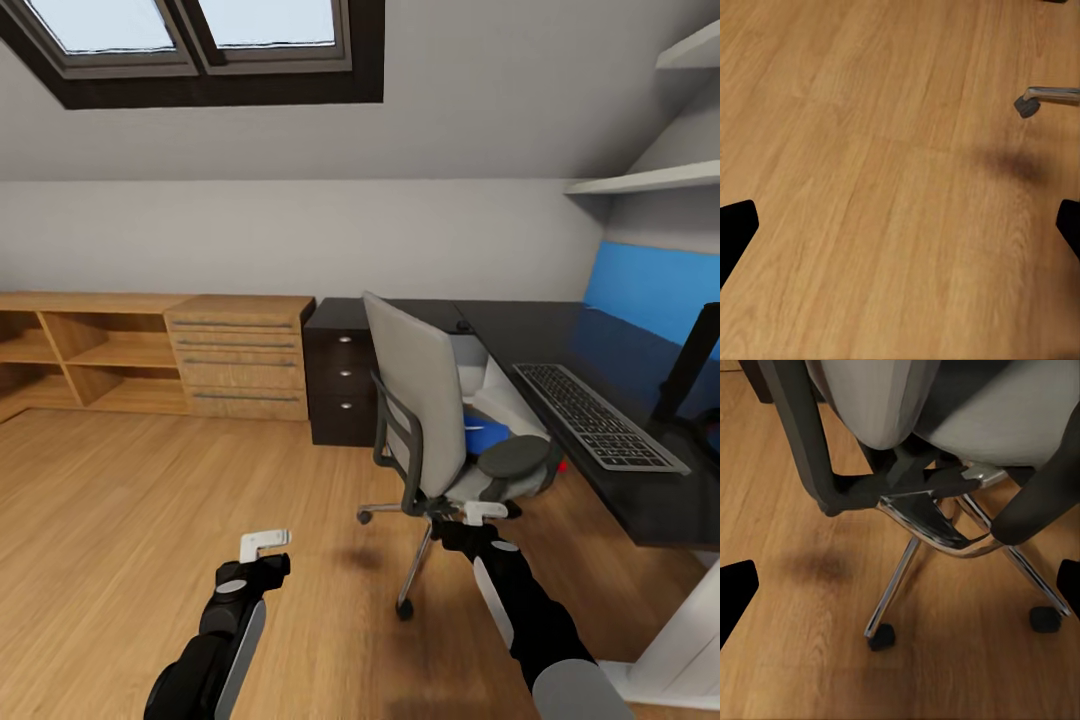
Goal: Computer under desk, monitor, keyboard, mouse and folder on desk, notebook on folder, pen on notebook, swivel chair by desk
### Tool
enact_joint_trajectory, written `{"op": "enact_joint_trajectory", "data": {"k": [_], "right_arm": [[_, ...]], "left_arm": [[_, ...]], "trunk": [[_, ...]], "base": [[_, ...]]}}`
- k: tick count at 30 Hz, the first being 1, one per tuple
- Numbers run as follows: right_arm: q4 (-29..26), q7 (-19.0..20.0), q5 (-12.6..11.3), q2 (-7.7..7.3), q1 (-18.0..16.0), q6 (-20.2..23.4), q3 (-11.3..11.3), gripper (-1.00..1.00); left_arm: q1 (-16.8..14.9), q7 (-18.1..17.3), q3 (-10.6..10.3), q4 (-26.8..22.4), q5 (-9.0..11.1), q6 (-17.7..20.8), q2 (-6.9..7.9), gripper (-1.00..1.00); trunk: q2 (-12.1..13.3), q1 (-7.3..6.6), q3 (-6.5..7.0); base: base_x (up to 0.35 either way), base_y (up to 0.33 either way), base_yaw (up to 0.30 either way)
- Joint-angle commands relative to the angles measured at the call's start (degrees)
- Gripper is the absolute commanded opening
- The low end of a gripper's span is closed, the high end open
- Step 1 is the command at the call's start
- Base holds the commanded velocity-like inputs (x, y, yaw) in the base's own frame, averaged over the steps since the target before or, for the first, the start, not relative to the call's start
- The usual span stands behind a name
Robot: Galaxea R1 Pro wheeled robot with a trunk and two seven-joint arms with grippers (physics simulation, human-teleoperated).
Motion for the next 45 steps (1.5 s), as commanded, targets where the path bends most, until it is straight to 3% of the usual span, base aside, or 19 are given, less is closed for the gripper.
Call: {"op": "enact_joint_trajectory", "data": {"k": [1,12,14,17,21,25,32,33,35,42,45], "right_arm": [[-0.2,-0.2,-0.3,0.04,0.0,0.3,-0.1,1.0],[-2.0,-0.3,-1.5,-0.41,0.0,0.2,-0.4,1.0],[-1.9,-0.4,-1.4,-0.57,0.0,0.1,-0.5,1.0],[-1.8,-0.4,-1.4,-0.78,0.0,0.1,-0.5,1.0],[-1.7,-0.4,-1.4,-1.12,0.0,-0.7,-1.4,1.0],[0.6,-0.5,-1.4,-1.53,0.0,-4.4,-3.5,1.0],[3.4,-0.6,-1.5,-5.29,-0.1,-7.5,-6.8,1.0],[3.5,-0.5,-1.5,-6.44,-0.1,-7.6,-8.1,1.0],[3.6,-0.5,-1.6,-7.28,-0.1,-7.7,-9.4,1.0],[3.7,-0.6,-1.5,-8.01,-0.2,-8.1,-10.4,1.0],[4.9,-1.7,-1.4,-8.03,-0.2,-10.8,-10.4,1.0]], "left_arm": [[0.0,0.5,-0.1,-0.1,0.4,0.2,0.02,1.0],[0.0,0.5,0.1,-0.5,0.5,-0.3,0.14,1.0],[0.0,0.5,0.0,-3.4,0.5,-0.3,0.09,1.0],[0.0,0.5,0.0,-3.6,0.5,-0.2,0.1,1.0],[0.0,0.5,0.0,-3.6,0.5,-0.2,0.12,1.0],[0.0,0.5,0.1,-3.6,0.5,-0.3,0.13,1.0],[0.0,0.5,0.2,-3.7,0.5,-0.3,0.14,1.0],[0.0,0.5,0.2,-3.7,0.5,-0.3,0.14,1.0],[0.0,0.5,0.2,-3.7,0.5,-0.3,0.14,1.0],[0.0,0.5,0.2,-3.6,0.5,-0.3,0.14,1.0],[0.0,0.5,0.2,-3.4,0.4,-0.3,0.15,1.0]], "trunk": [[-0.4,0.22,-0.24],[-4.9,2.63,-2.22],[-5.7,3.07,-2.58],[-6.9,3.73,-3.12],[-8.5,4.61,-3.83],[-10.1,5.49,-4.55],[-12.9,7.03,-5.81],[-13.3,7.25,-5.99],[-14.1,7.68,-6.35],[-16.1,8.78,-7.24],[-16.1,8.78,-7.24]], "base": [[0.0,0.0,0.0],[0.0,0.0,0.0],[0.0,0.0,0.0],[0.0,0.0,0.0],[0.0,0.0,0.0],[0.0,0.0,0.0],[0.0,0.0,0.0],[0.0,0.0,0.0],[0.0,0.0,0.0],[0.0,0.0,0.0],[0.0,0.0,0.0]]}}
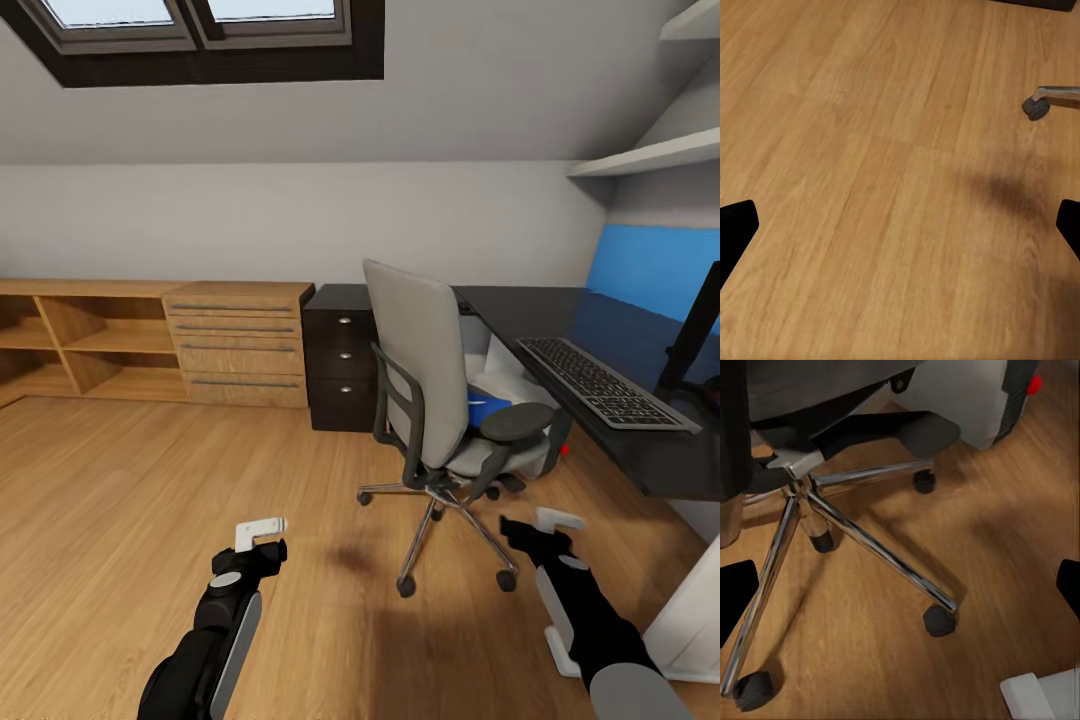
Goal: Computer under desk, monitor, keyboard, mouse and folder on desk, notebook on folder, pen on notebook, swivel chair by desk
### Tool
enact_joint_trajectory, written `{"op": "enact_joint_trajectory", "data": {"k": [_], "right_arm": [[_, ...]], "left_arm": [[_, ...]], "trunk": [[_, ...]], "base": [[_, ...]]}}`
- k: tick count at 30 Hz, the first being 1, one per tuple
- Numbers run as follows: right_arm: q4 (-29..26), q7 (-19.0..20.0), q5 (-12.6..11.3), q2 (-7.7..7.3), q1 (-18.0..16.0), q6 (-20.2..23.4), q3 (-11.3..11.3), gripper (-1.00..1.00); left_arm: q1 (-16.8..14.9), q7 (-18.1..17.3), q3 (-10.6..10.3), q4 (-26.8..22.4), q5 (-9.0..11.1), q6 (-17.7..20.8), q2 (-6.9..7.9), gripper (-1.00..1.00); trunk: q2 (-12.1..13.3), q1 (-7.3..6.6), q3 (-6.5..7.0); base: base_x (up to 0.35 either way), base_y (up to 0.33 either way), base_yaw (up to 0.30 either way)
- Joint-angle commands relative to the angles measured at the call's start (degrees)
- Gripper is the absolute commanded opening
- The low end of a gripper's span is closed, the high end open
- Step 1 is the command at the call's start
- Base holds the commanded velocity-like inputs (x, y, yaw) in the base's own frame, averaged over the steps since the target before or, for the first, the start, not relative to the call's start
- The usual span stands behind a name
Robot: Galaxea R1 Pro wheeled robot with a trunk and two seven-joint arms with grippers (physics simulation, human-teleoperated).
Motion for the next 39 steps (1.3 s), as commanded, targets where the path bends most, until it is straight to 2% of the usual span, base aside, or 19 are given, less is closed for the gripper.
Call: {"op": "enact_joint_trajectory", "data": {"k": [1,2,3,4,12,22,39], "right_arm": [[0.9,-1.2,-0.3,-0.02,-0.1,-1.9,0.1,1.0],[1.4,-1.9,-0.2,-0.02,-0.1,-3.1,0.1,1.0],[3.2,-4.2,-0.1,-0.02,-0.1,-7.0,0.2,1.0],[3.8,-4.9,-0.1,-0.02,-0.1,-8.4,0.2,1.0],[6.2,-9.3,0.3,-0.04,-0.3,-16.0,0.2,1.0],[7.7,-10.0,0.4,-0.83,-0.5,-17.8,0.2,1.0],[8.1,-10.1,0.3,-0.99,-0.5,-21.6,0.2,1.0]], "left_arm": [[0.0,0.4,-0.1,0.0,0.3,0.2,0.04,1.0],[0.0,0.4,-0.1,0.0,0.3,0.2,0.05,1.0],[0.0,0.3,-0.1,0.1,0.3,0.2,0.07,1.0],[0.0,0.3,-0.1,0.2,0.3,0.2,0.07,1.0],[0.0,0.2,-0.1,1.6,0.3,0.2,0.16,1.0],[0.0,0.1,-0.1,2.1,0.3,0.2,0.17,1.0],[0.0,0.2,-0.1,3.0,0.2,0.3,0.17,1.0]], "trunk": [[0.0,-0.01,-0.06],[0.0,-0.01,-0.06],[0.0,-0.01,-0.06],[0.0,-0.01,-0.06],[0.0,-0.01,-0.06],[0.0,-0.01,-0.06],[0.0,-0.01,-0.06]], "base": [[0.0,0.0,0.0],[0.0,0.0,0.0],[0.0,0.0,0.0],[0.0,0.0,0.0],[0.007,0.0,0.0],[0.199,0.0,0.0],[0.126,-0.049,0.0]]}}
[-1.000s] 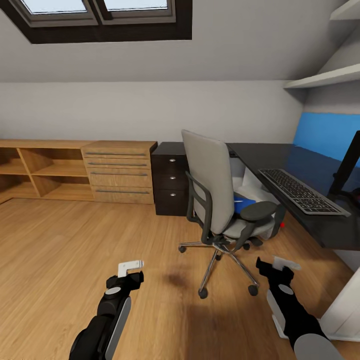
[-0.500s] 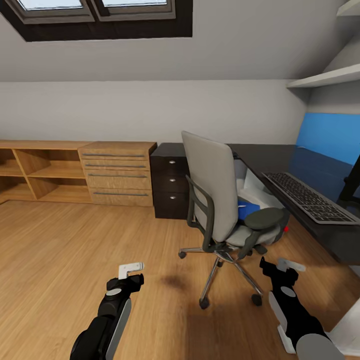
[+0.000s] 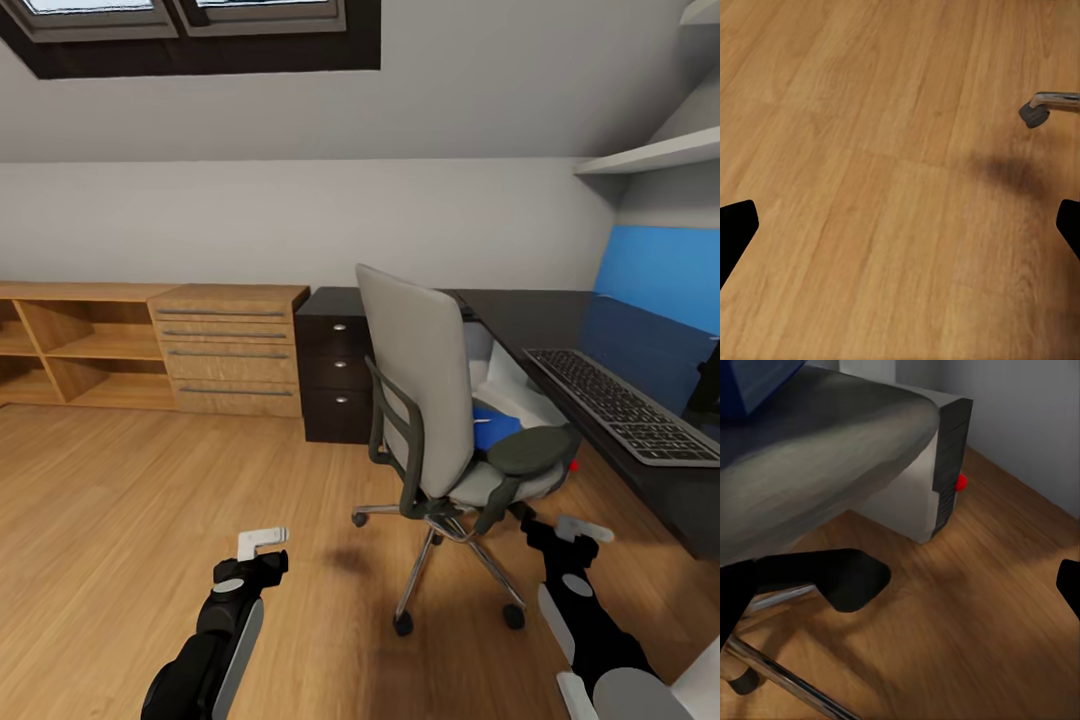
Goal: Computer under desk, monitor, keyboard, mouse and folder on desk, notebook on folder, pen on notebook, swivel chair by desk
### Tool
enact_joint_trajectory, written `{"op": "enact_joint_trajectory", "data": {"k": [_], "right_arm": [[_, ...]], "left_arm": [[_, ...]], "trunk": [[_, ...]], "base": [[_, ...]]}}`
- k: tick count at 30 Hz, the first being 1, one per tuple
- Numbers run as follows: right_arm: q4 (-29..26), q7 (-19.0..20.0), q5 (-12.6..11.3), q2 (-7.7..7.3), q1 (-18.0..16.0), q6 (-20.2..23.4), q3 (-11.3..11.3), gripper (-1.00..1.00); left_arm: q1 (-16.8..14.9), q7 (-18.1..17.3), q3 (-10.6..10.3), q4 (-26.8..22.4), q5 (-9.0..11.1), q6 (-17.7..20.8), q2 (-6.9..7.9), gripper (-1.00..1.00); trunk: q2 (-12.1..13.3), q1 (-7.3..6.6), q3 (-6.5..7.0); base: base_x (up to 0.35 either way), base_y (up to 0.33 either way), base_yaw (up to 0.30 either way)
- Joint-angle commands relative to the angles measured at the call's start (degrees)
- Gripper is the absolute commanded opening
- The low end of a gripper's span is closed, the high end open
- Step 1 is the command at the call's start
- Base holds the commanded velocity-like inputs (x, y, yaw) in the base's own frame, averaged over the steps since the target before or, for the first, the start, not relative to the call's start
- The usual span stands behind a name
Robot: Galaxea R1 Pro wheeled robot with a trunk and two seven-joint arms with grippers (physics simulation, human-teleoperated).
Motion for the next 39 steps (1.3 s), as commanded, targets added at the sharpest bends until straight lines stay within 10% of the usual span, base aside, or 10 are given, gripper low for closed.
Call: {"op": "enact_joint_trajectory", "data": {"k": [1,39], "right_arm": [[0.0,-0.1,-0.3,-0.01,0.0,-0.4,0.0,1.0],[-0.1,-2.7,-0.3,4.65,-0.1,-6.8,0.5,1.0]], "left_arm": [[0.0,0.4,-0.1,0.0,0.3,0.2,0.01,1.0],[0.0,0.4,-0.2,1.1,0.4,0.3,0.01,1.0]], "trunk": [[0.0,-0.01,-0.06],[0.0,-0.01,-0.06]], "base": [[0.031,-0.021,0.0],[-0.002,-0.001,0.15]]}}
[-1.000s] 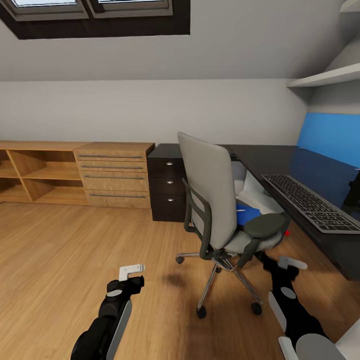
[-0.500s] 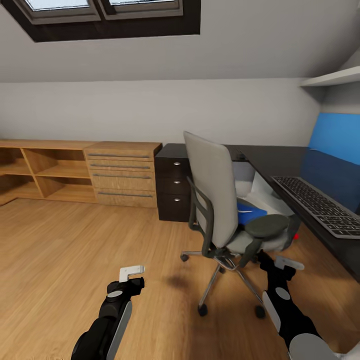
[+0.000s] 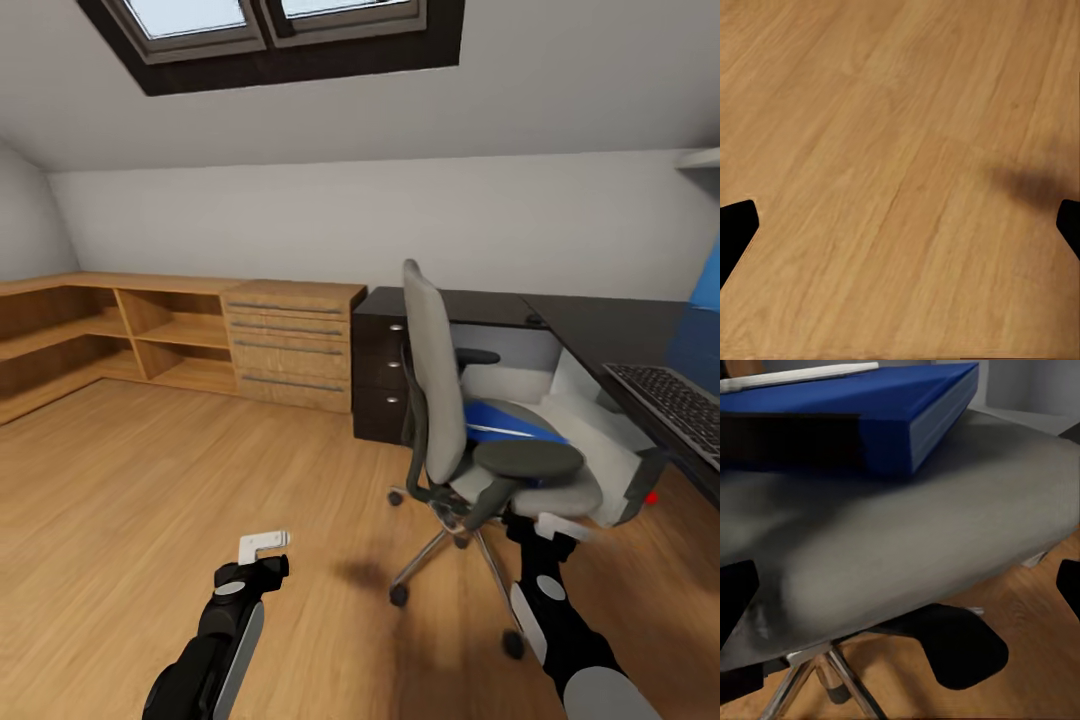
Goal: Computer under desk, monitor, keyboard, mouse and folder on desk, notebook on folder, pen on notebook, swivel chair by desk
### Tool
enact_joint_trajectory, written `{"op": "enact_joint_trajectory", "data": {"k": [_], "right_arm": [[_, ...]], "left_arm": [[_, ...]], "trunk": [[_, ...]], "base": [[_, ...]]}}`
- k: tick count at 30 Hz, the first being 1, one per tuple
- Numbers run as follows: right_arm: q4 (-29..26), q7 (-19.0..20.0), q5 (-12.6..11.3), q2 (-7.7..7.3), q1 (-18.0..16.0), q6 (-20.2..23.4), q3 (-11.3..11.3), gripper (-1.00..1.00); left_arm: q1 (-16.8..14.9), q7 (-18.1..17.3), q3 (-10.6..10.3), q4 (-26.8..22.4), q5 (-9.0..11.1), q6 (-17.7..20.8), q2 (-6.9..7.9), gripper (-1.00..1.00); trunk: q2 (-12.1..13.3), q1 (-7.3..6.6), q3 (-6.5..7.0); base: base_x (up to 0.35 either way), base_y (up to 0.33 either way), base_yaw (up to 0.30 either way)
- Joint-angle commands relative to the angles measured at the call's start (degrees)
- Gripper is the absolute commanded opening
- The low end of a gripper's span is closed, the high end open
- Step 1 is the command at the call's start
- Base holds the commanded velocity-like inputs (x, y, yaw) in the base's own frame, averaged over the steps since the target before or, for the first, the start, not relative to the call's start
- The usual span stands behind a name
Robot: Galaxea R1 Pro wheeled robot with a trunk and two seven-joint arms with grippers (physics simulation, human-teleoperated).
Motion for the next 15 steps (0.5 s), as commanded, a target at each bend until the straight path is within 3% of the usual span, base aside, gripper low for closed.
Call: {"op": "enact_joint_trajectory", "data": {"k": [1,15], "right_arm": [[0.0,0.0,-0.3,0.0,0.0,-0.2,0.1,1.0],[0.1,0.0,-0.3,0.07,0.0,-0.2,0.1,1.0]], "left_arm": [[0.0,0.4,-0.1,0.0,0.3,0.2,0.01,1.0],[0.0,0.4,-0.2,0.3,0.2,0.1,0.01,1.0]], "trunk": [[0.0,-0.02,-0.05],[0.0,-0.02,-0.05]], "base": [[-0.126,0.059,0.277],[-0.039,0.029,0.277]]}}
